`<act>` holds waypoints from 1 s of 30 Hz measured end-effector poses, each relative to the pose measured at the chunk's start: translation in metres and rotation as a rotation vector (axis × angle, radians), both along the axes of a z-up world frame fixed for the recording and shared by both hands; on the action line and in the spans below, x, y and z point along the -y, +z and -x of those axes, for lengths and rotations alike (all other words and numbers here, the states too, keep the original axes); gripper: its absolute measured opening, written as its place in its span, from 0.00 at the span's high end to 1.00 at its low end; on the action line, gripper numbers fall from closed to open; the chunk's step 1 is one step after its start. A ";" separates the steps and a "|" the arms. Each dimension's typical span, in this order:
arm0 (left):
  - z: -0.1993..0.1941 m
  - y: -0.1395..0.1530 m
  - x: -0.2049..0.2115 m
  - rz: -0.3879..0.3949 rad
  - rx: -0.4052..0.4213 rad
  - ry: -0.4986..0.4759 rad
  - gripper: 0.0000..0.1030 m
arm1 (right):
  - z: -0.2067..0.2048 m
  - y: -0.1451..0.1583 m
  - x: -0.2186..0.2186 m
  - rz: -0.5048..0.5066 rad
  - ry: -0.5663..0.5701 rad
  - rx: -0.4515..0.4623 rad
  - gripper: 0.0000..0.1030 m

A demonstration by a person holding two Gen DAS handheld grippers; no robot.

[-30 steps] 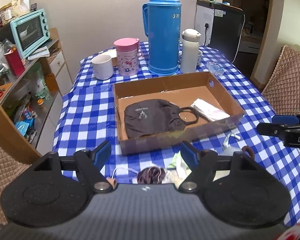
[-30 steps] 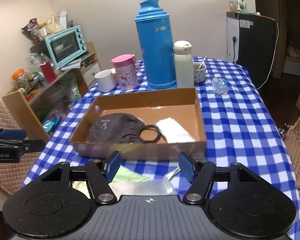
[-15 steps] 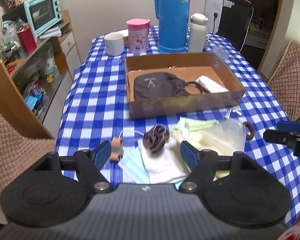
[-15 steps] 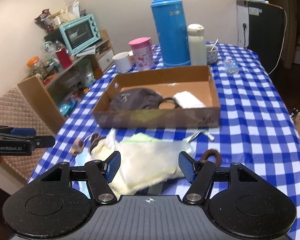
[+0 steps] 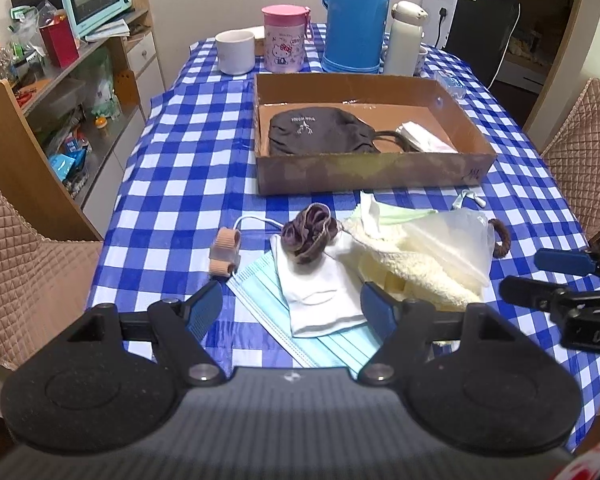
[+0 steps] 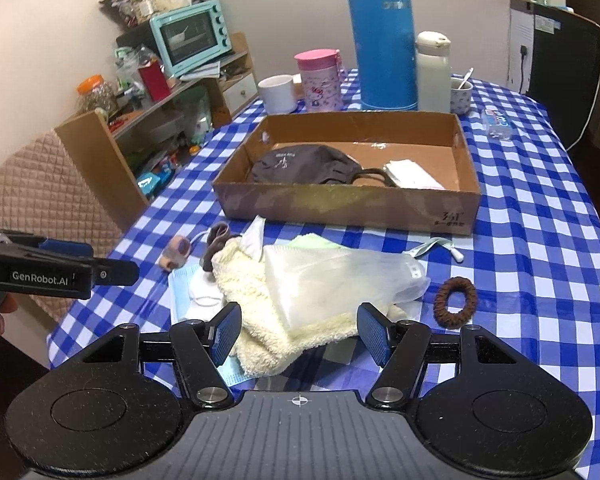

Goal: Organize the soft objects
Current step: 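Lift both grippers out of the box and return to the pile, then grasp the clear plastic bag with the right gripper while the left grasps the brown scrunchie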

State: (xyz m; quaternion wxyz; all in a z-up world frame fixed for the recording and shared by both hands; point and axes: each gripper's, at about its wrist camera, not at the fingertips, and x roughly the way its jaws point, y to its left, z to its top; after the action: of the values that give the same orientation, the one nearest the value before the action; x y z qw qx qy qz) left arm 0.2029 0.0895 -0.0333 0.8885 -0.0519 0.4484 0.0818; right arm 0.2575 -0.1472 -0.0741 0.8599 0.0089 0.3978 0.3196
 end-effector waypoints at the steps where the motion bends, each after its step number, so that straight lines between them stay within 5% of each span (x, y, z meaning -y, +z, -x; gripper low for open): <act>1: -0.001 -0.002 0.000 0.002 -0.004 0.000 0.28 | 0.000 -0.002 -0.001 0.006 0.003 0.003 0.38; 22: -0.019 -0.023 0.000 0.043 -0.034 -0.028 0.28 | -0.011 -0.034 -0.035 0.146 0.052 0.110 0.38; 24: -0.020 -0.024 0.001 0.050 -0.035 -0.033 0.28 | -0.011 -0.037 -0.037 0.159 0.062 0.125 0.45; 29: -0.022 -0.027 0.004 0.061 -0.035 -0.048 0.29 | -0.010 -0.043 -0.038 0.180 0.084 0.134 0.86; 30: -0.022 -0.027 0.005 0.062 -0.033 -0.052 0.29 | -0.010 -0.042 -0.036 0.180 0.083 0.139 0.88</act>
State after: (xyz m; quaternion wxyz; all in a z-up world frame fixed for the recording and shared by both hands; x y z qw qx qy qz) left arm 0.2251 0.0846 -0.0607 0.8808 -0.0664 0.4667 0.0454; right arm 0.2672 -0.1108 -0.1165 0.8687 -0.1069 0.3645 0.3180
